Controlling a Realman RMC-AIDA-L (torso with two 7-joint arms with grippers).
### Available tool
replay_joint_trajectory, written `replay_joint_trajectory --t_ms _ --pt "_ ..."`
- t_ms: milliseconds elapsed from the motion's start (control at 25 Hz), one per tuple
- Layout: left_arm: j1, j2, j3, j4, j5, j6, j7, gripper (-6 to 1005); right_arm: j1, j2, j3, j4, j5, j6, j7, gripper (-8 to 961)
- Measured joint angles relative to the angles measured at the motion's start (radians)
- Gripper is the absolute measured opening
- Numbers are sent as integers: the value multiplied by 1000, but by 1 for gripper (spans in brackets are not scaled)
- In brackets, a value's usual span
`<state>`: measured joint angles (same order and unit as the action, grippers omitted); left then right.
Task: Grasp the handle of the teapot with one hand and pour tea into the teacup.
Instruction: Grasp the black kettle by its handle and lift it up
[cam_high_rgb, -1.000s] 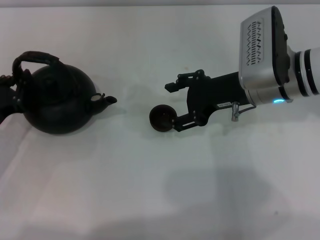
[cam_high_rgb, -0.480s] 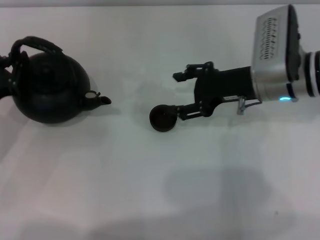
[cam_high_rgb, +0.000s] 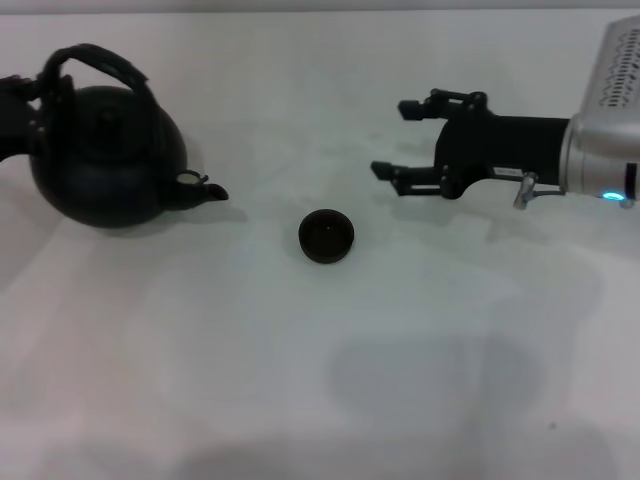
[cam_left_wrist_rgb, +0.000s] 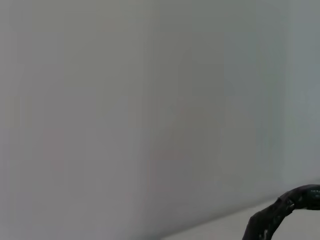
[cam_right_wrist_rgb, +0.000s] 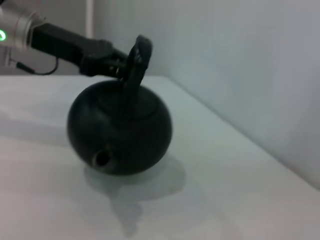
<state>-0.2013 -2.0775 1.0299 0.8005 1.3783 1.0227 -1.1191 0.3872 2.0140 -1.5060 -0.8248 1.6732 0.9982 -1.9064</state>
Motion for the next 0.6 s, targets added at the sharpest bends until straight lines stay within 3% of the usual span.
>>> replay_joint_trajectory --t_ms 360,600 --pt "16 -1 184 265 214 -152 -278 127 -18 0 83 75 106 10 -84 842" --pt "17 -3 243 396 335 -183 -444 128 -33 0 136 79 132 17 -90 842"
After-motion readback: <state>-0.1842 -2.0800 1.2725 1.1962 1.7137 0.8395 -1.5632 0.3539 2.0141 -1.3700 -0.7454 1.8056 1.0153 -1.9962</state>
